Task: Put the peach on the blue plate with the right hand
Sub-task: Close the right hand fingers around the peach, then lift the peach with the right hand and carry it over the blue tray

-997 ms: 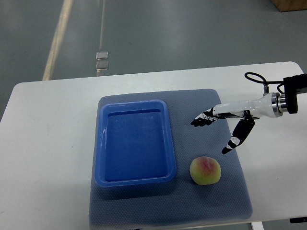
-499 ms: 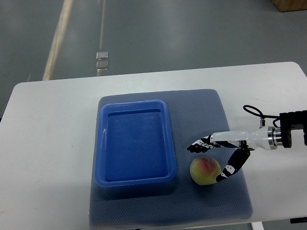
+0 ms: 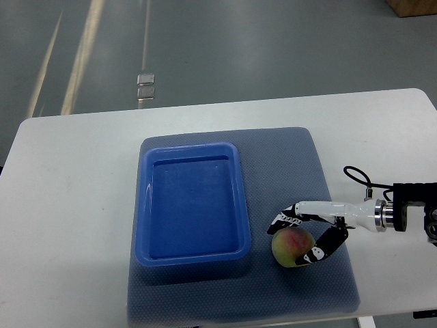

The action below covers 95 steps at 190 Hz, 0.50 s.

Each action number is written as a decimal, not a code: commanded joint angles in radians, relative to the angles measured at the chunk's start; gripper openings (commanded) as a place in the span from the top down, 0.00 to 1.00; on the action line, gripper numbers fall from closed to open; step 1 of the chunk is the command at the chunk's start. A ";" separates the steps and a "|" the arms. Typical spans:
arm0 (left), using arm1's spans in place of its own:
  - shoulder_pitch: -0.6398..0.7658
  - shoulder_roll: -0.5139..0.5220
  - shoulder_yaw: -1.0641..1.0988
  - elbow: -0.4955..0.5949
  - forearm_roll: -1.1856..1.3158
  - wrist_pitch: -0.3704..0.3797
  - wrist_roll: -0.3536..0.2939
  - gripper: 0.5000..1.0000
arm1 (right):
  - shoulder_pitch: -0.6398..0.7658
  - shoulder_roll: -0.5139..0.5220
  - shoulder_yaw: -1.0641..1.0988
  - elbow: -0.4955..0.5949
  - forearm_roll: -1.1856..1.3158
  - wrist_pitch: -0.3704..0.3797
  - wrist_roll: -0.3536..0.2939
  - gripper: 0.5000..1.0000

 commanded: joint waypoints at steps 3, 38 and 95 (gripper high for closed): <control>0.000 0.000 0.000 0.001 -0.001 0.000 0.000 0.00 | -0.006 0.003 -0.001 -0.003 -0.040 -0.020 0.016 1.00; 0.000 0.000 0.002 0.000 0.000 0.000 0.000 0.00 | 0.035 -0.012 0.052 0.007 -0.020 -0.012 0.021 1.00; 0.000 0.000 0.002 0.000 0.000 0.000 0.000 0.00 | 0.391 -0.014 0.060 -0.026 0.187 0.031 -0.019 1.00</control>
